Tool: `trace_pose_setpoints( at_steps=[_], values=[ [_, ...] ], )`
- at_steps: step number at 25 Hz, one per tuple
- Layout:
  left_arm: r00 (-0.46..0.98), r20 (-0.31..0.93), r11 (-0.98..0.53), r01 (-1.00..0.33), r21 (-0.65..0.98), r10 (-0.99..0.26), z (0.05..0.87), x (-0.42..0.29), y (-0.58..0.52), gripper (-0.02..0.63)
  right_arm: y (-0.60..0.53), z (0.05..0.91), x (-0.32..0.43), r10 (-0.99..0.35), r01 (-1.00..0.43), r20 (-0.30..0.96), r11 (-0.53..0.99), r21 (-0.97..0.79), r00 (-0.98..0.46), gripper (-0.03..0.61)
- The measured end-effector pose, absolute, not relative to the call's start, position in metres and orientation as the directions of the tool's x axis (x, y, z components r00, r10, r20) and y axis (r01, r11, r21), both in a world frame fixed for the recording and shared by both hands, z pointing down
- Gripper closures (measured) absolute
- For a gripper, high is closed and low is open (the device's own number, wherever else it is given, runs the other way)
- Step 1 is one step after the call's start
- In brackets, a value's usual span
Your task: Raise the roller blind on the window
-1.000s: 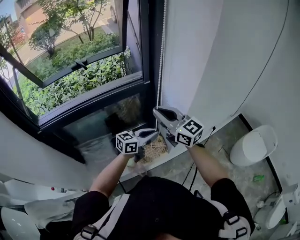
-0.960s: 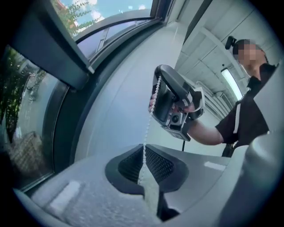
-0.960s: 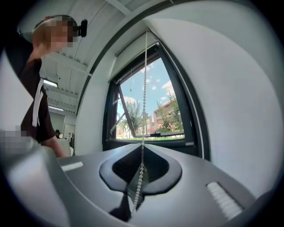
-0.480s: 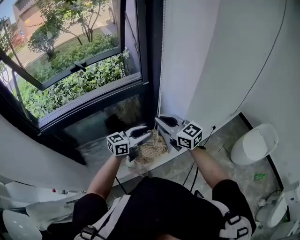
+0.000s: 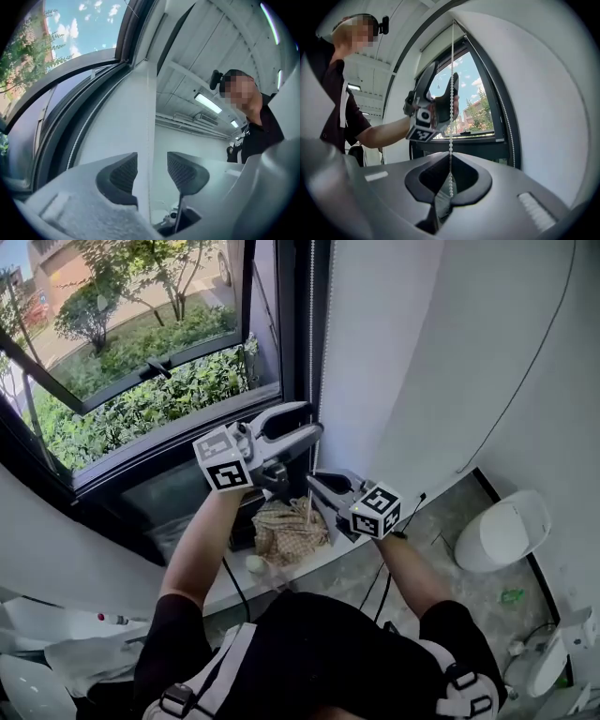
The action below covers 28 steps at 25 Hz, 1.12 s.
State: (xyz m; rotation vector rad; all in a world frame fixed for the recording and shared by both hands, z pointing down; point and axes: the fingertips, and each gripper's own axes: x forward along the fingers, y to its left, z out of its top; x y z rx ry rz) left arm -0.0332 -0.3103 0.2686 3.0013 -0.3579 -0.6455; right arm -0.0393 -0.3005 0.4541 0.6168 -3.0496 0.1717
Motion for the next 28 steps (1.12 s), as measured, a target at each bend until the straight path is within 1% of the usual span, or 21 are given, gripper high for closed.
trace_pose_setpoints(
  at_steps=[5,7,8,9,10,11,13,15,17,19,22,25,27,28],
  values=[
    [0.887,-0.426,-0.983,-0.181,0.041,-0.181,0.232,-0.018,-0.308,0.411,-0.299,0.455,-0.041,-0.379,-0.382,0.053,0.919,-0.100,-0.924,0.563],
    [0.887,-0.429,-0.984,-0.174,0.036,-0.172,0.231,-0.015,-0.304,0.430,-0.298,0.455,-0.040,-0.377,-0.381,0.053,0.919,-0.103,-0.925,0.563],
    [0.886,-0.430,-0.984,-0.175,0.034,-0.172,0.232,-0.013,-0.303,0.460,-0.297,0.455,-0.039,-0.375,-0.379,0.051,0.920,-0.103,-0.926,0.563],
    [0.883,-0.435,-0.983,-0.178,0.033,-0.174,0.232,-0.011,-0.301,0.523,-0.296,0.455,-0.038,-0.372,-0.375,0.048,0.922,-0.100,-0.927,0.563],
    [0.879,-0.444,-0.983,-0.177,0.038,-0.175,0.232,-0.011,-0.299,0.565,-0.295,0.454,-0.038,-0.367,-0.370,0.043,0.924,-0.095,-0.929,0.563],
    [0.873,-0.455,-0.984,-0.169,0.053,-0.175,0.232,-0.011,-0.297,0.595,-0.293,0.453,-0.038,-0.364,-0.366,0.039,0.927,-0.088,-0.931,0.564],
    [0.866,-0.467,-0.984,-0.154,0.092,-0.179,0.233,-0.011,-0.295,0.598,-0.290,0.454,-0.036,-0.362,-0.363,0.033,0.928,-0.080,-0.932,0.565],
    [0.866,-0.457,-0.979,-0.172,0.108,-0.203,0.233,-0.013,-0.298,0.598,-0.291,0.455,-0.035,-0.364,-0.365,0.035,0.928,-0.078,-0.931,0.565],
    [0.863,-0.449,-0.972,-0.208,0.105,-0.233,0.233,-0.017,-0.302,0.600,-0.291,0.457,-0.033,-0.365,-0.367,0.039,0.927,-0.077,-0.930,0.569],
    [0.858,-0.452,-0.969,-0.239,0.070,-0.244,0.235,-0.021,-0.301,0.600,-0.288,0.459,-0.033,-0.363,-0.366,0.052,0.929,-0.064,-0.930,0.569],
    [0.865,-0.437,-0.966,-0.256,0.039,-0.247,0.255,-0.017,-0.294,0.600,-0.282,0.482,-0.036,-0.349,-0.355,0.154,0.935,-0.010,-0.924,0.569],
    [0.874,-0.407,-0.964,-0.237,0.121,-0.266,0.298,-0.010,-0.297,0.600,-0.268,0.519,-0.038,-0.293,-0.296,0.287,0.955,0.034,-0.912,0.563],
    [0.868,-0.403,-0.955,-0.233,0.186,-0.290,0.326,-0.012,-0.301,0.601,-0.257,0.524,-0.036,-0.250,-0.256,0.292,0.966,0.018,-0.923,0.445],
    [0.860,-0.406,-0.947,-0.238,0.214,-0.308,0.337,-0.016,-0.305,0.601,-0.255,0.518,-0.033,-0.244,-0.252,0.267,0.968,0.005,-0.932,0.433]
  ],
)
